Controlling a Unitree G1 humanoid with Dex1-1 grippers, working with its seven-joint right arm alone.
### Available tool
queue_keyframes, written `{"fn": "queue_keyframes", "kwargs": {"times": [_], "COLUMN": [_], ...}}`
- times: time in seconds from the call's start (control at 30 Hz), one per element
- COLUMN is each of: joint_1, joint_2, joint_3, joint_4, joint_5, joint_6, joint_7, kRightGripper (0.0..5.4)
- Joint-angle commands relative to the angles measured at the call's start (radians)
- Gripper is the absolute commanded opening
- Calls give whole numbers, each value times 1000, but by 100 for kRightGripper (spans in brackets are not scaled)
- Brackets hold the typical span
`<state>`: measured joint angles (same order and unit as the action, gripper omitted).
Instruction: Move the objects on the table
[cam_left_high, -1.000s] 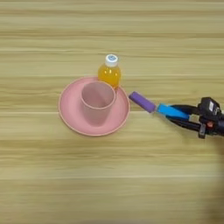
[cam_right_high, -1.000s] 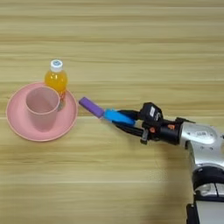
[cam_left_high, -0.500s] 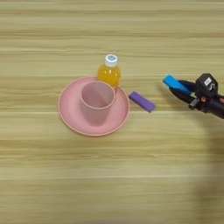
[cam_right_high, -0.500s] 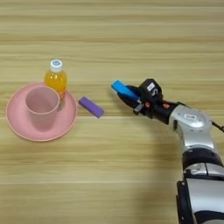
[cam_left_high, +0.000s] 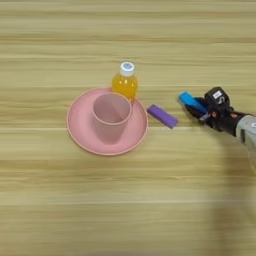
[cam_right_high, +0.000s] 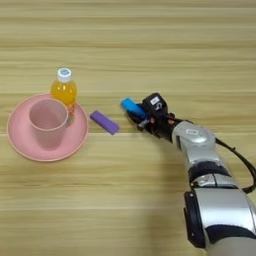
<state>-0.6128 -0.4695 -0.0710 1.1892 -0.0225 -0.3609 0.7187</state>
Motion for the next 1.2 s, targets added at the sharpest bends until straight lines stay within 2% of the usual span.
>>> {"fn": "queue_keyframes", "kwargs": {"times": [0.03, 0.1, 0.17, 0.77, 1.13, 1.2], "joint_1": [-97, -99, -101, -109, -110, -109], "joint_2": [-22, -20, -19, -12, -4, -1], "joint_3": [-3, -2, -4, -22, -38, -44], "joint_4": [-12, -4, 1, -13, -50, -60], "joint_5": [-7, -10, -12, 8, 30, 39], "joint_6": [-4, -6, -6, -29, -57, -67], "joint_7": [-42, -46, -50, -42, -25, -18], "kRightGripper": [141, 142, 184, 420, 536, 536]}}
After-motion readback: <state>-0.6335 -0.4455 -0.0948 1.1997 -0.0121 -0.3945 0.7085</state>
